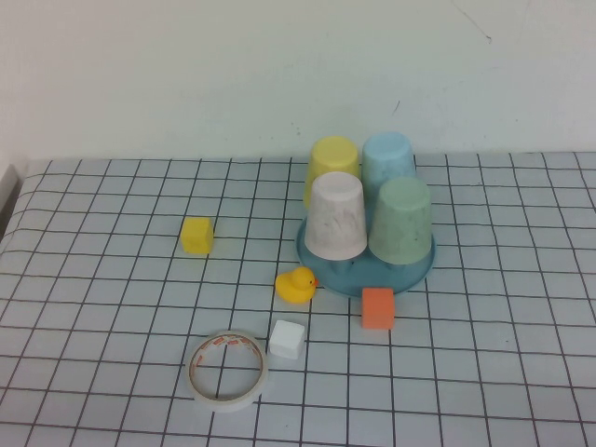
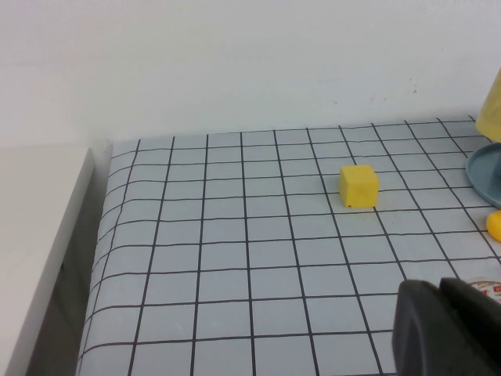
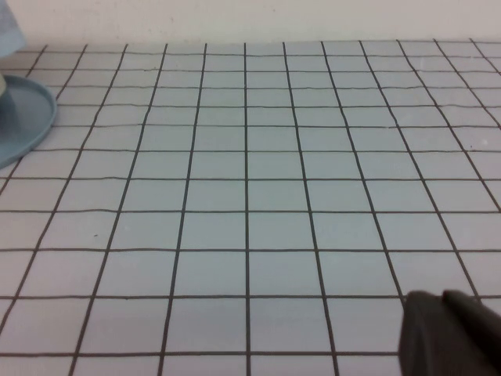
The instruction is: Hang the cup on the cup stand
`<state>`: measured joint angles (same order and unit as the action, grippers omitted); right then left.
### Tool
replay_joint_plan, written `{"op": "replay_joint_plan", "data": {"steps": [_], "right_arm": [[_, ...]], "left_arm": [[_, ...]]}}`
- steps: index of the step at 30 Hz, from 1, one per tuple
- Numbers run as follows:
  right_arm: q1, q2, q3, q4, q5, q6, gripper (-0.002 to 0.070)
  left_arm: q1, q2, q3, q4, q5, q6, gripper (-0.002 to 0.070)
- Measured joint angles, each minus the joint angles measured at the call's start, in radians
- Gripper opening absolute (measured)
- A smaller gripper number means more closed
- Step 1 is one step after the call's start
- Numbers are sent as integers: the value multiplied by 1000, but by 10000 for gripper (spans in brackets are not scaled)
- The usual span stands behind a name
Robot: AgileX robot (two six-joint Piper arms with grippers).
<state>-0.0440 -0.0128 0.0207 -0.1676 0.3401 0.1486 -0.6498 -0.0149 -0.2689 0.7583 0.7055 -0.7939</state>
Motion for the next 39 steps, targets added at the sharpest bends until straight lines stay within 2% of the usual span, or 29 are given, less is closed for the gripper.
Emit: {"op": "replay_joint_plan", "data": {"steps": [32, 35, 39], "right_arm": [[-1, 0, 0, 0, 0, 0, 0], [-1, 0, 0, 0, 2, 0, 0], [-1, 0, 0, 0, 1, 0, 0]], "left_arm": [[0, 0, 21, 21, -3, -2, -1], [0, 0, 50, -50, -27, 23, -1], [2, 0, 79, -96, -100, 148, -1]]}}
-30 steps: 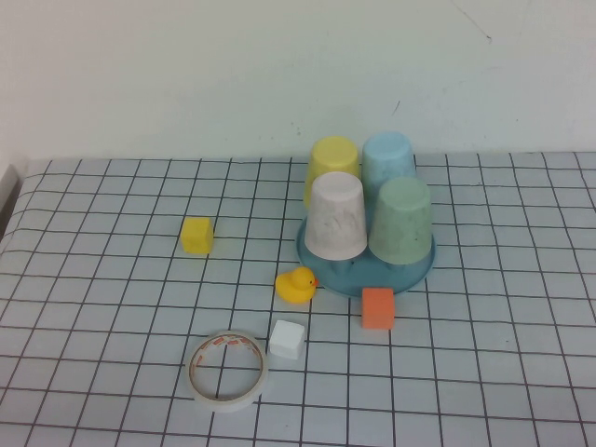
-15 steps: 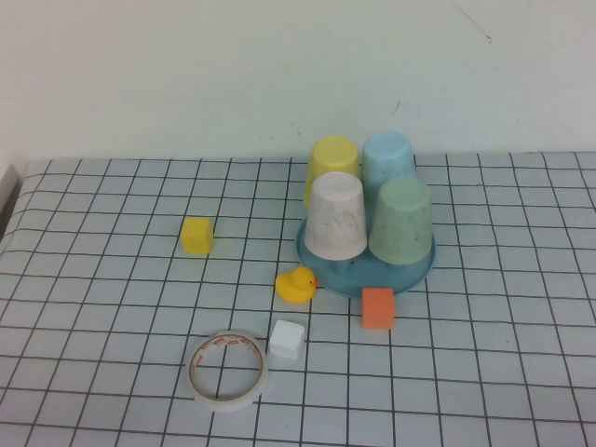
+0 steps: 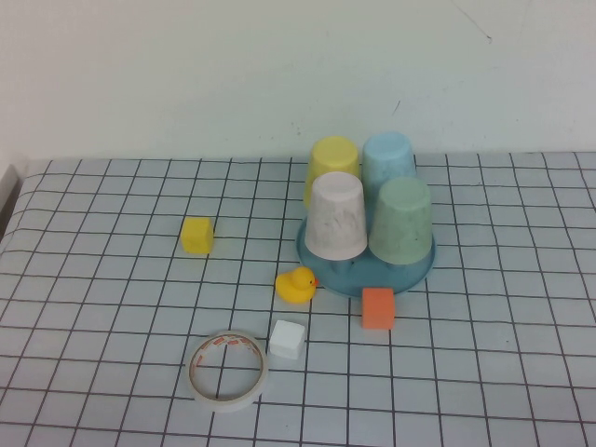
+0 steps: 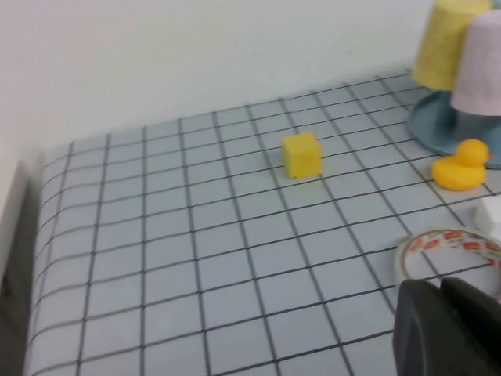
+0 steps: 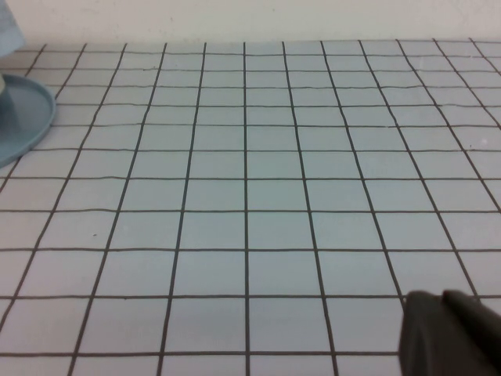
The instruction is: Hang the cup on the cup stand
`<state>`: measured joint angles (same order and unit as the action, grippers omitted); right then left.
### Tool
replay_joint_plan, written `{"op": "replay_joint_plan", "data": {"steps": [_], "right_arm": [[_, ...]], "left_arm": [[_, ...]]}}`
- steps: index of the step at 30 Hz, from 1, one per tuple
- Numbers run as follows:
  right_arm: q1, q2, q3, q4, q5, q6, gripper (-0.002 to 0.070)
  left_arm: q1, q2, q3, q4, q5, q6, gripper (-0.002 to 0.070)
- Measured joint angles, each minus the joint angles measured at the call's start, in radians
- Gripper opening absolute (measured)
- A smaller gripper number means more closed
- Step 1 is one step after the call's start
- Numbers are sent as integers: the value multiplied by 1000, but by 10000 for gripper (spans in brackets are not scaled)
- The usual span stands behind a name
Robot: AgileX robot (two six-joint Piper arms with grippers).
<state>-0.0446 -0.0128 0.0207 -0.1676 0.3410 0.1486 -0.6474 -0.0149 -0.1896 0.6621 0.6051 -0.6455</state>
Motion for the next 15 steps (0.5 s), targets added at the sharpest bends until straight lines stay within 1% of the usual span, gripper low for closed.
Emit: {"op": "replay_joint_plan", "data": {"steps": [2, 4, 8, 12, 15], "right_arm": [[0, 0, 0, 0, 0, 0, -1], [0, 0, 0, 0, 0, 0, -1], [0, 0, 0, 0, 0, 0, -1], [0, 0, 0, 0, 0, 0, -1], [0, 0, 0, 0, 0, 0, -1]], "left_arm": [[19, 0, 11, -31, -45, 52, -1], [70, 0, 23, -81, -91, 83, -1], [231, -1, 36, -216, -191, 189, -1], [410, -1, 51, -393, -313, 369, -1], [513, -1, 84, -519, -376, 442, -1]]}}
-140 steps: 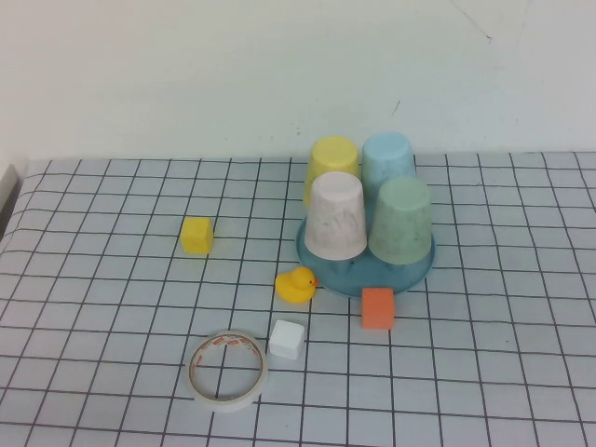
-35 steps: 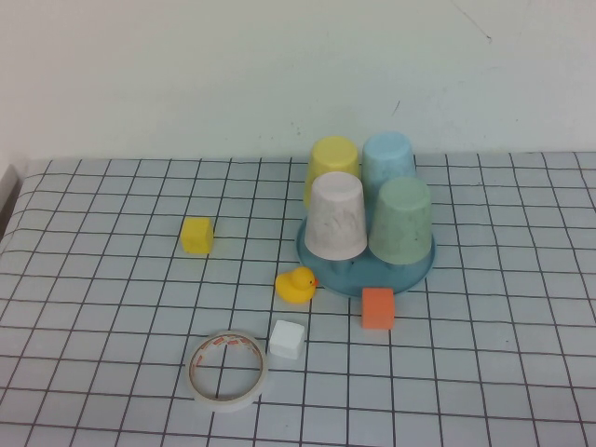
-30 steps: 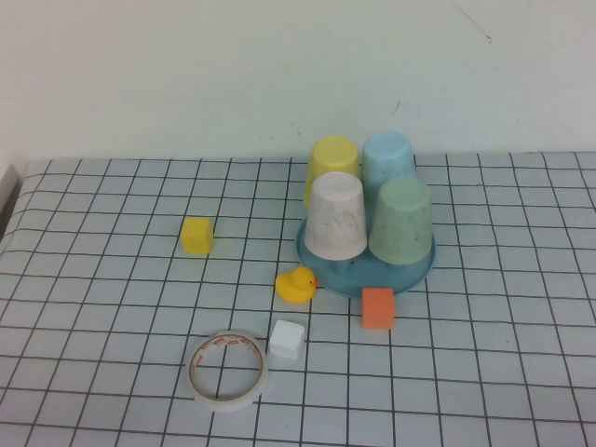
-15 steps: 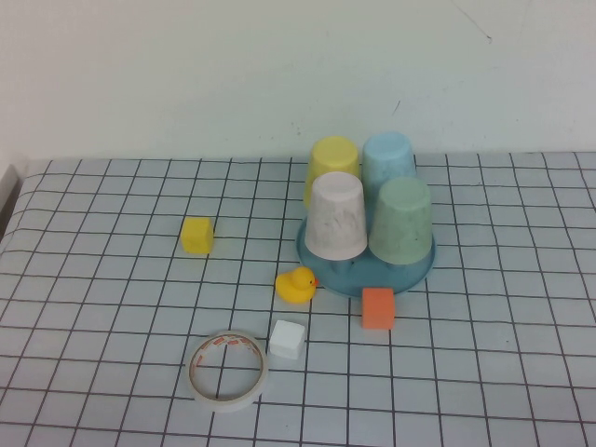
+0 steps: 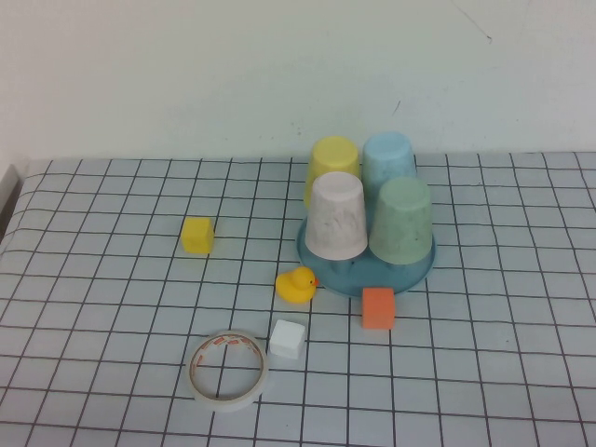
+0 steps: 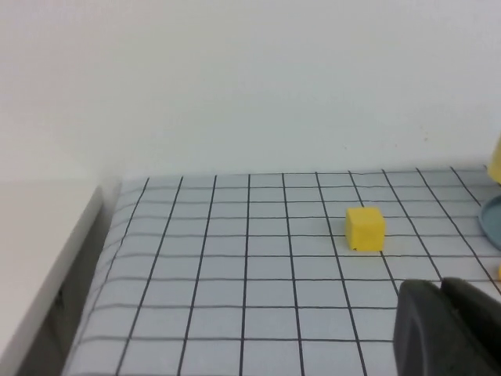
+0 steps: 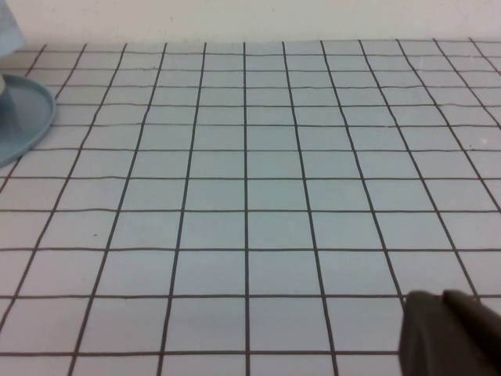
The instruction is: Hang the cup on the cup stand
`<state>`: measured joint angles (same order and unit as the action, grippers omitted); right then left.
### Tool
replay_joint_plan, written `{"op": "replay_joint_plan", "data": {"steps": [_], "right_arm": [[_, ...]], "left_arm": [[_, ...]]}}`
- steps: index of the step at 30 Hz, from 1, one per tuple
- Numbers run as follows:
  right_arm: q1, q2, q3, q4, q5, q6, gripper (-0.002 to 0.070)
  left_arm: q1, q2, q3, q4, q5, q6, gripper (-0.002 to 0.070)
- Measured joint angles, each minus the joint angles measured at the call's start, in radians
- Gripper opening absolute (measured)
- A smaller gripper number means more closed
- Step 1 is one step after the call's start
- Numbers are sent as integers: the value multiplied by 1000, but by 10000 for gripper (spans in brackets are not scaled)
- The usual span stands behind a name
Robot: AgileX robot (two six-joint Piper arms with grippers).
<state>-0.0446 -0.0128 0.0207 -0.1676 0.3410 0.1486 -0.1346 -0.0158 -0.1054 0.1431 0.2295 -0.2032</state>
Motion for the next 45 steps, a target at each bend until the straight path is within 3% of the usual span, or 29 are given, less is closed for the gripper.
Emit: {"op": "replay_joint_plan", "data": {"steps": [4, 10, 18, 21, 34, 45], "right_arm": [[-2, 0, 0, 0, 0, 0, -1], [-2, 0, -2, 0, 2, 0, -1], [-2, 0, -2, 0, 2, 0, -1], [-2, 0, -2, 0, 2, 0, -1], [-2, 0, -2, 0, 2, 0, -1], [-2, 0, -2, 0, 2, 0, -1]], "left_arm": [[61, 0, 45, -116, -38, 18, -1], [70, 0, 119, -143, -29, 42, -1], [72, 0, 125, -155, -12, 365, -1], [75, 0, 125, -171, 10, 414, -1], [80, 0, 123, -188, 74, 196, -1], [80, 0, 123, -192, 74, 175, -1]]}}
